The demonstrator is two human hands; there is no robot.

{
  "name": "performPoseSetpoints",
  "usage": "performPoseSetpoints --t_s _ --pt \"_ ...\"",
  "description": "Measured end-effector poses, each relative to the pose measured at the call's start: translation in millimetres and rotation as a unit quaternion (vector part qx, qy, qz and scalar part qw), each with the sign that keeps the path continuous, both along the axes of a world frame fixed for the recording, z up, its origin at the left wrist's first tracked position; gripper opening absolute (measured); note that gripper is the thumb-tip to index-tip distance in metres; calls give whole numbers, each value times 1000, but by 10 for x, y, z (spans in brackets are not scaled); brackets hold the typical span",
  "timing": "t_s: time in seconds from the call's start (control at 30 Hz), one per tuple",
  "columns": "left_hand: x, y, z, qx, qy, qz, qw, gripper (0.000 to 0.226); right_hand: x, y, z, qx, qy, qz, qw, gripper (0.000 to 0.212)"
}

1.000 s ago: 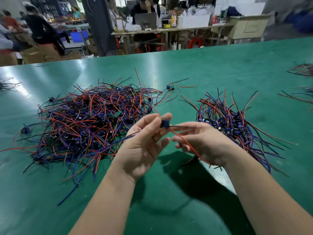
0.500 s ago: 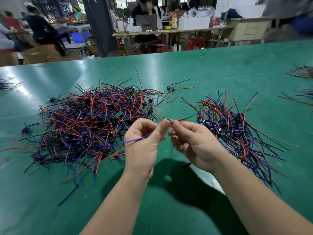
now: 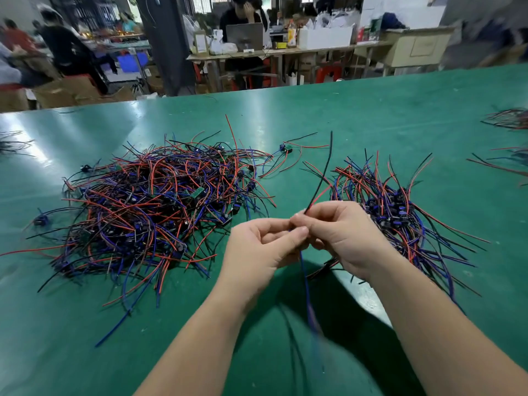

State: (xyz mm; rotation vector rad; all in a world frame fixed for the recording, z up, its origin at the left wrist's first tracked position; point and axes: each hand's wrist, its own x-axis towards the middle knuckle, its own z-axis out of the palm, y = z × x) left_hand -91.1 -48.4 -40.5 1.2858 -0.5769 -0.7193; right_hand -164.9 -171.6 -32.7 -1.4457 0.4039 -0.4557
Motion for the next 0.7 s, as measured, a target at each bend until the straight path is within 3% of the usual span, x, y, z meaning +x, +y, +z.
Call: performPoseSetpoints --t_s 0.1,0.23,0.37,0.47,0.53,0.6,0.7 --pt "3 2 31 35 29 -4 999 13 2 -26 -12 -29 8 -14 999 20" --pt "4 46 53 86 54 -91 991 13 -25 -170 82 44 -34 -107 993 14" --pt "-32 101 31 158 50 -215 962 16 -98 -342 154 99 -85 -211 969 21" --pt "-64 122 1 205 11 -260 943 14 -135 -442 166 173 -147 -280 933 10" --pt "-85 86 -10 179 29 -210 961 12 -154 -516 174 186 -188 -337 903 10" --pt "-61 32 -5 134 58 -126 981 12 -173 -523 165 141 -201 -394 886 13" --pt "43 -4 5 73 128 -10 989 18 -182 -365 123 -65 -160 -470 866 22"
